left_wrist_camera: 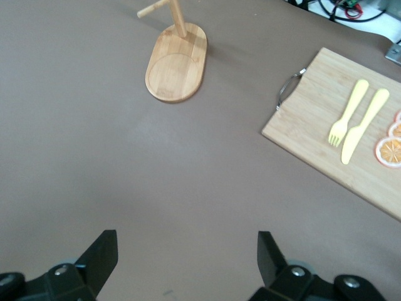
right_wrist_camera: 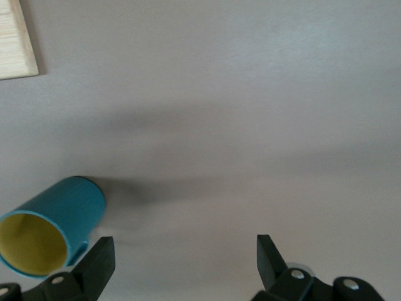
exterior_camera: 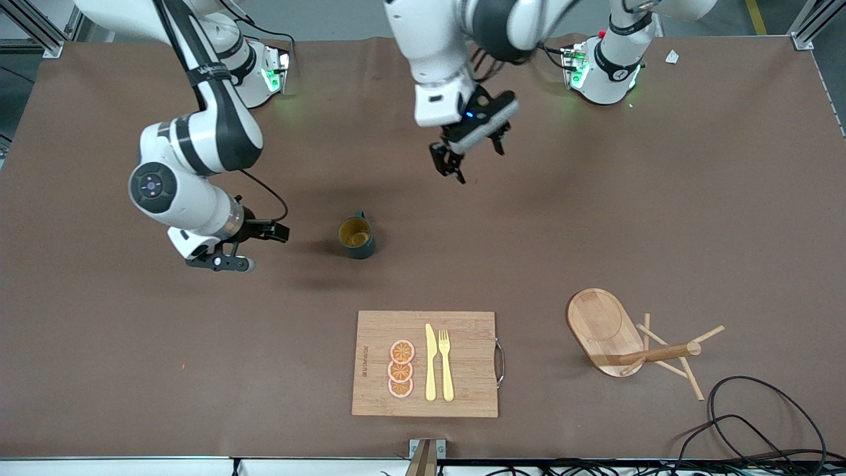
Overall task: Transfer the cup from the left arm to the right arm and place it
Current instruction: 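Grasp the mug with the right gripper while the left gripper withdraws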
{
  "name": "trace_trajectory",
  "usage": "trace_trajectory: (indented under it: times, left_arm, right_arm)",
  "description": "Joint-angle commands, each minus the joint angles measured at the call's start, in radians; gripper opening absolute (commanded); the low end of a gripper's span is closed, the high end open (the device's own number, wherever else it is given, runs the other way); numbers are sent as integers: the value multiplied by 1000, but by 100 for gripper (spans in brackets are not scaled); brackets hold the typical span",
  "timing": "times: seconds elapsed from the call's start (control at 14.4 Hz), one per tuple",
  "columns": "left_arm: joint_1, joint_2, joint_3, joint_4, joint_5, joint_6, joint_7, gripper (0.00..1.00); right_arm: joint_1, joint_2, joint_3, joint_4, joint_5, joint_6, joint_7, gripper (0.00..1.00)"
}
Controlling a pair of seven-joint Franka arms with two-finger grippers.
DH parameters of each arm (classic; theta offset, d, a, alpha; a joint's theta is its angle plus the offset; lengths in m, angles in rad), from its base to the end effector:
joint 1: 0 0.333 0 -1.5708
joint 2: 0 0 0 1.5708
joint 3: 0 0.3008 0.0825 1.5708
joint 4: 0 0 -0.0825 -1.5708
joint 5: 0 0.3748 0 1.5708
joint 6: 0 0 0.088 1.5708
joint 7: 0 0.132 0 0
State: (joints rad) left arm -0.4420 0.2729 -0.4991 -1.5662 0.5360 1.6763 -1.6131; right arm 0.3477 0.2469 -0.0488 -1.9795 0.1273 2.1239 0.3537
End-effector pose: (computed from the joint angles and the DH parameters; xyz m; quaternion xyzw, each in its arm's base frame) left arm 0.4304 -0.4391 0.4629 -0.9364 -0.2832 -0.1714 0.1162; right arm 0.5471 0.1779 0.3016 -0.9956 0.0630 0.0630 0.0276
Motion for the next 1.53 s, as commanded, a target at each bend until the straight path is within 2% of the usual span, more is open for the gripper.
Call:
trace_trajectory:
  times: [0.0, 0.56, 0.69, 0.97, 1.11, 1.18, 1.25, 1.39, 1.46]
  left_arm:
    - [113, -20, -12, 43, -89, 0, 155, 99]
    - [333, -35, -10, 115, -252, -16, 393, 99]
    - [373, -53, -7, 118, -254, -30, 450, 100]
    - [509, -79, -12, 120, -257, -39, 727, 100]
    - [529, -92, -6, 120, -257, -46, 807, 100]
    - [546, -93, -7, 120, -258, -46, 823, 100]
    - [560, -98, -9, 120, -258, -52, 832, 100]
    - [560, -124, 5, 118, -278, -63, 896, 100]
    - [549, -153, 42, 108, -303, -64, 932, 100]
  right_arm:
    - [82, -15, -6, -73, 12, 95, 125, 100]
    - [206, 52, -8, -88, 12, 226, 264, 100]
    - [220, 72, -8, -93, 12, 254, 264, 100]
    - [247, 112, -8, -94, 11, 304, 287, 100]
    - [254, 124, -10, -94, 11, 317, 287, 100]
    - [257, 130, -10, -94, 9, 320, 287, 94]
    - [260, 137, -10, -94, 9, 323, 287, 84]
    - [269, 146, -10, -94, 9, 332, 287, 58]
    - [267, 146, -10, -94, 9, 329, 287, 40]
